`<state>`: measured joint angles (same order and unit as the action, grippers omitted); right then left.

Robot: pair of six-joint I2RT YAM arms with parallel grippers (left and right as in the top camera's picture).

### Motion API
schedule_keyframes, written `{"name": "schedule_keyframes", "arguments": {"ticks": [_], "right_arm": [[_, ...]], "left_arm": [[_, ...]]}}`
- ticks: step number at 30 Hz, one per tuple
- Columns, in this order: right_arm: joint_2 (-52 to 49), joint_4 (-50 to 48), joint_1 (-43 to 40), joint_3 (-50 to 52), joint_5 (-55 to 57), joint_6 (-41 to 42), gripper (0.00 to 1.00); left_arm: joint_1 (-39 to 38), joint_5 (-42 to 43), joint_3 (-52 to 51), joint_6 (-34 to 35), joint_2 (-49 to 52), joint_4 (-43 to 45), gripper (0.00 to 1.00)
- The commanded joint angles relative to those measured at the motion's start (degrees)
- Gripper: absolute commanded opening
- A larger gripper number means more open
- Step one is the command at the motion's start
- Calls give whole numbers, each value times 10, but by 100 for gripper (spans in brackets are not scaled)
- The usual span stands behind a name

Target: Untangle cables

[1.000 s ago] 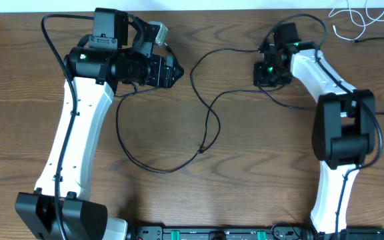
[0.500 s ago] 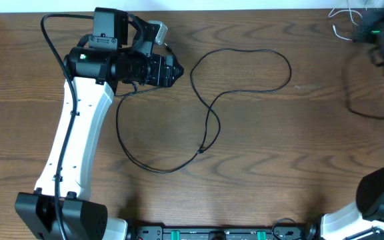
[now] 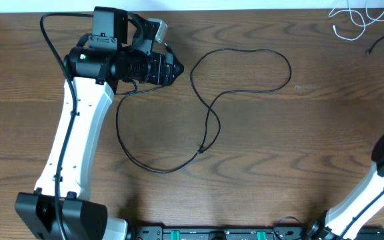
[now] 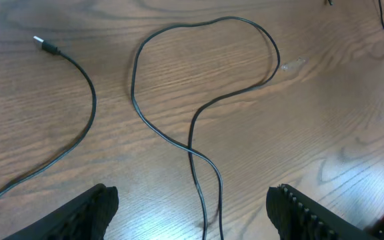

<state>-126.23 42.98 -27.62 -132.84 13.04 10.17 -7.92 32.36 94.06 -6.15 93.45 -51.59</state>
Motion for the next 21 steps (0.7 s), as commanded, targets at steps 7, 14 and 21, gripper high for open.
{"name": "schedule_keyframes", "arguments": {"ticks": [7,14,21], "right_arm": [[-139,73,-31,-21,16,23,99],[-101,113,-27,-26,-47,24,99],[23,193,8,-26,-176,10,99]], "left_arm": [[1,-5,14,3,7,1,76],[1,-5,14,3,8,1,76],[1,-37,14,2,8,1,76]]}}
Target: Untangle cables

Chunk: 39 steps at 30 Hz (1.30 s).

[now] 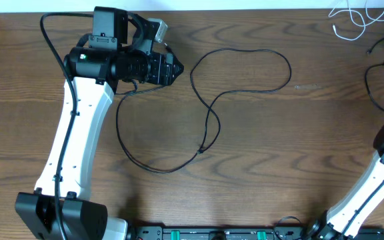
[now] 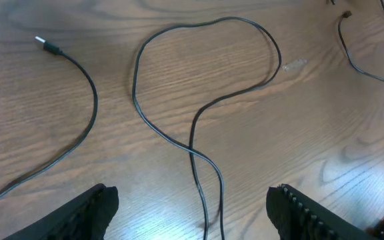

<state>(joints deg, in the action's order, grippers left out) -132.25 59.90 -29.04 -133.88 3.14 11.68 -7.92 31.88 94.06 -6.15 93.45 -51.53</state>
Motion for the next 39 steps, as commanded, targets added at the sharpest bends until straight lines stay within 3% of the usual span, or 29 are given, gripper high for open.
{"name": "schedule_keyframes", "arguments": {"ticks": [1,6,15,21,27,31,34,39], "right_arm": [[92,31,26,-15,-91,-12,99],[130,108,87,-15,-207,-84,99],[124,144,263,28,-207,-107,99],[93,131,370,82,-206,-104,99],[75,82,431,142,-164,-50,99],[75,73,432,148,-163,-40,99],[75,75,430,148,-158,-40,99],[75,82,429,149,-146,-40,99]], "left_arm": [[1,-45,14,2,8,0,76],[10,-134,14,7,-6,0,77],[103,-166,14,65,-26,-55,81],[153,-236,14,97,-25,-80,81],[152,-232,-15,71,-5,-77,81],[139,-142,-21,12,35,-51,81],[127,-97,-21,13,76,8,81],[76,-90,-21,15,164,135,81]]}}
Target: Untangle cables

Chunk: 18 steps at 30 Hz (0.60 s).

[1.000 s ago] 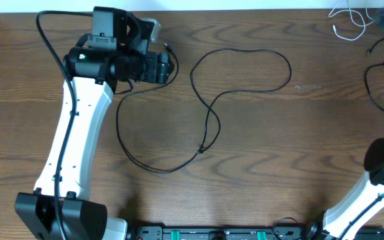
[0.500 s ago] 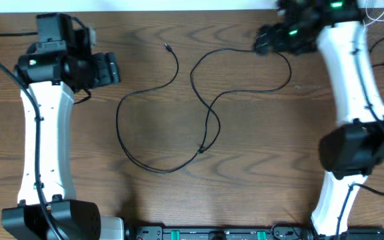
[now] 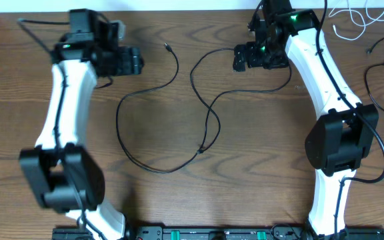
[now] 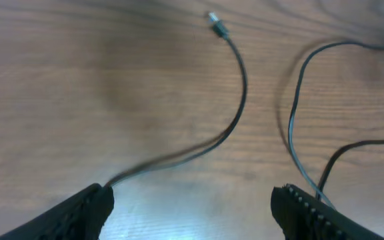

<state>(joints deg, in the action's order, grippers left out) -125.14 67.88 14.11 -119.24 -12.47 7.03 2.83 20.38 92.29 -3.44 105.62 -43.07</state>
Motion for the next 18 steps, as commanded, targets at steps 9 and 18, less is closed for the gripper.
{"name": "schedule_keyframes", "arguments": {"ticks": [9,18], "right_arm": [[3,23,-2,2,16,6,99],[3,22,-2,5,18,6,99]], "left_arm": [[-108,-64,-3,-37,140,139,80],[-113,-110,-4,-138,150,56,76]]}}
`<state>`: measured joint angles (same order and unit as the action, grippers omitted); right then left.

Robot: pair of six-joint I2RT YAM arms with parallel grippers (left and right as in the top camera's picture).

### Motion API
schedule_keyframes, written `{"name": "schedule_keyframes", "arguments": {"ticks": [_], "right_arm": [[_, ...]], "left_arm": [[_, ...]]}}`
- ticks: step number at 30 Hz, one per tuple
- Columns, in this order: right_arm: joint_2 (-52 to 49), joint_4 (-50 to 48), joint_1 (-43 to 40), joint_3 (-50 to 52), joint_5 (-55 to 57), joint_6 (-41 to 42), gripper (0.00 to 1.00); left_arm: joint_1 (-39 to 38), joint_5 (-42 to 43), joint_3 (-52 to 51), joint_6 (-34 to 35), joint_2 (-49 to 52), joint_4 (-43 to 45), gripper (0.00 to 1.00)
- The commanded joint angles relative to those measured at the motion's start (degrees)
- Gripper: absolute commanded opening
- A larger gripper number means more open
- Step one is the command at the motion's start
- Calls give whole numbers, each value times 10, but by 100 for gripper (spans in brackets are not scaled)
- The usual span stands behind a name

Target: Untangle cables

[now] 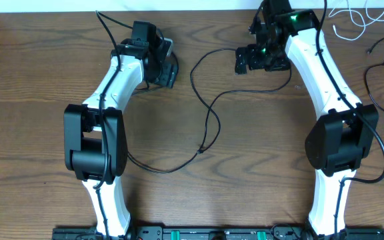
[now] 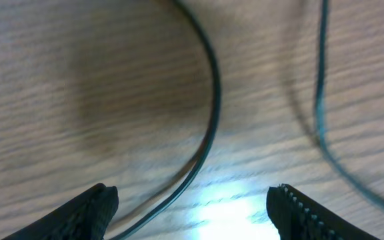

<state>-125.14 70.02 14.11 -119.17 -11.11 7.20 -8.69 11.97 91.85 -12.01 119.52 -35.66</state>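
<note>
A long black cable lies on the wooden table in a big loop that crosses itself in the middle. My left gripper hovers low over its left strand, near the free end, which is hidden under the arm. In the left wrist view the cable runs blurred between the wide-open fingers and touches neither. My right gripper sits at the top of the loop. The overhead view does not show how its jaws stand.
A white cable lies bunched at the far right corner. Another black cable trails along the right edge. The right arm stretches up the right side of the table.
My left gripper has moved right, from the bare table on the far left to low over the cable's left strand, and it stays open. The right arm has not moved.
First my left gripper stood open over the cable's left end, with the right arm at the lower right corner. Then a second black cable showed at the right edge. Later the left gripper was further left and the right one at the loop's top. Now the left is over the cable again.
</note>
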Motion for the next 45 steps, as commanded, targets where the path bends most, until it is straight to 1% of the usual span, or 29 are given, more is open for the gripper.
{"name": "schedule_keyframes", "arguments": {"ticks": [1,5,9,17,24,25,26,28,30,33,35,37,38,39,42,44,45], "right_arm": [[3,1,-2,5,5,5,99],[3,3,-1,5,5,5,99],[3,4,1,5,5,5,99],[3,9,5,8,5,5,99],[3,9,6,9,5,5,99],[3,9,6,9,5,5,99],[3,9,6,9,5,5,99],[3,9,6,9,5,5,99],[3,9,6,9,5,5,99],[3,6,6,9,5,5,99],[3,7,6,9,5,5,99],[3,7,6,9,5,5,99],[3,8,6,9,5,5,99],[3,9,6,9,5,5,99],[3,10,6,9,5,5,99],[3,9,6,9,5,5,99],[3,7,6,9,5,6,95]], "left_arm": [[3,-26,-2,-59,10,-21,76],[3,-26,-22,-90,12,-16,72],[2,-26,-28,-92,17,-16,67],[2,-26,-28,-91,58,-7,66],[2,-21,-28,-76,64,-12,65],[2,-21,-28,-74,64,-15,64],[2,-21,-28,-74,65,-25,59],[2,-19,-28,-74,65,-45,54],[2,-19,-28,-72,65,-78,49],[2,-20,-28,-53,65,-120,44],[2,-20,-29,-39,65,-137,37],[2,-20,-29,-19,65,-145,22],[2,-20,-29,-5,65,-146,9],[2,-20,-29,0,65,-143,8],[2,-20,-27,4,57,-136,7],[2,-20,-21,17,34,-136,7],[2,-19,-19,28,18,-136,7]]}}
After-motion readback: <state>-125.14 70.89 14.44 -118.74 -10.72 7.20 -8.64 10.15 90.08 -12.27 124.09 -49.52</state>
